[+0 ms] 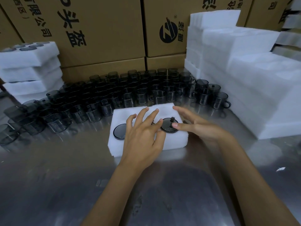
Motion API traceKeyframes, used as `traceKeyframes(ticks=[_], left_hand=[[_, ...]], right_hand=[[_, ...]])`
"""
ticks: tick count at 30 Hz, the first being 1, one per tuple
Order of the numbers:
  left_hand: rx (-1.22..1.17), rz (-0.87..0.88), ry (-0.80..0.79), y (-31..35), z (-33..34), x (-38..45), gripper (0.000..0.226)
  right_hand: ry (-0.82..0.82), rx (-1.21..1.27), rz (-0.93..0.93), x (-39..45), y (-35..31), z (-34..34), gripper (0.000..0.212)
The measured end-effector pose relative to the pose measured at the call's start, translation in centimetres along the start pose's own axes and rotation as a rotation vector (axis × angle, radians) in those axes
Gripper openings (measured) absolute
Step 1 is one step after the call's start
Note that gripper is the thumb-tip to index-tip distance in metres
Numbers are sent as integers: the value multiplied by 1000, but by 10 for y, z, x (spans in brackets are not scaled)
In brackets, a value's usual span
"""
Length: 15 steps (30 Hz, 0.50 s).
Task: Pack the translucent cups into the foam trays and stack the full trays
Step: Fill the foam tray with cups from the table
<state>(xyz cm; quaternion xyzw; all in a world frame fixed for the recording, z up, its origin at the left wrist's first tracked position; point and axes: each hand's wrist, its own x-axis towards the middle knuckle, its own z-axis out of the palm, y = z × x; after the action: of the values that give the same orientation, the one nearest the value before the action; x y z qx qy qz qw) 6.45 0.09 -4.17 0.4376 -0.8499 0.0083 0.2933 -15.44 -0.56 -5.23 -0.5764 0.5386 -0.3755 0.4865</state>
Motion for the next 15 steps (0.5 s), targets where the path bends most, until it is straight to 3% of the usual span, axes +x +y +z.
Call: traceKeyframes(ticks=[4,9,12,15], left_hand=[[45,-8,-21,-2,3,0,58],[13,-47,-41,-1,3,0,62],[-31,-69,-33,3,2,-2,64],[-113,-94,-15,3,2,-1,49]], right_hand=[[-18,21,-3,5,0,0,101],[35,56,19,3,3,6,100],[86,95,13,-4,6,11,90],[184,118,-20,-7,5,15,59]])
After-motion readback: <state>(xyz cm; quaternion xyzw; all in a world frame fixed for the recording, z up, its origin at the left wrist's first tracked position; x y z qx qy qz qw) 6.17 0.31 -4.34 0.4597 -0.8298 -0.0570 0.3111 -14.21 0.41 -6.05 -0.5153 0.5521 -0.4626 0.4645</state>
